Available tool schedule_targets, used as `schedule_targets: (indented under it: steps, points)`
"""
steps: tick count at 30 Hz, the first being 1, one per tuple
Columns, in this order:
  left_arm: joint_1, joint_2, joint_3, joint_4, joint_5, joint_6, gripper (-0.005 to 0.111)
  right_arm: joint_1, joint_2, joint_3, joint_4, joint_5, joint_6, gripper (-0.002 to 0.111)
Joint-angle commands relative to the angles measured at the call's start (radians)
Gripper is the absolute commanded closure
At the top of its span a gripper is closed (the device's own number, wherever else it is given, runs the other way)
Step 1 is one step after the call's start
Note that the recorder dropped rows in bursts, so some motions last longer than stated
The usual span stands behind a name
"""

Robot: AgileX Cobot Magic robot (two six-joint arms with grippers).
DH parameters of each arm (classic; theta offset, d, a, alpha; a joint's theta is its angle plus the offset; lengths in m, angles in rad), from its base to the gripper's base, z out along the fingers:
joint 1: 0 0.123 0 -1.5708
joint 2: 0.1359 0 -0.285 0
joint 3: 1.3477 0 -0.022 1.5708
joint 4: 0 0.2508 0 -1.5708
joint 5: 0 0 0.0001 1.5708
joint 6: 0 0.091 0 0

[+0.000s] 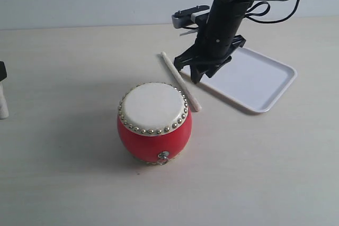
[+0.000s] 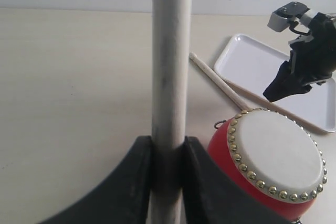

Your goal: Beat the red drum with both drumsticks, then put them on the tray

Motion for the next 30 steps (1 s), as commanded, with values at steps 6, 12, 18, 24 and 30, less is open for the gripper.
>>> schedule_targets:
  steps: [6,12,18,24,30]
  points:
    - [-0.006,0.0,0.003,-0.002,0.0,-0.005,0.107,0.019,0.069,0.004,0.011,-0.007,0.002,0.067]
    - [-0.006,0.0,0.003,-0.002,0.0,-0.005,0.107,0.019,0.077,0.004,0.048,-0.013,0.002,0.067]
    - [-0.006,0.0,0.003,-0.002,-0.007,-0.005,0.107,0.019,0.077,0.004,0.048,-0.026,0.002,0.067]
    - [-0.006,0.0,0.003,-0.002,-0.009,-0.005,0.107,0.032,0.077,0.004,0.056,-0.038,0.005,0.067]
    - [-0.006,0.0,0.003,-0.002,-0.009,-0.005,0.107,0.049,0.077,0.004,0.037,-0.049,0.005,0.067]
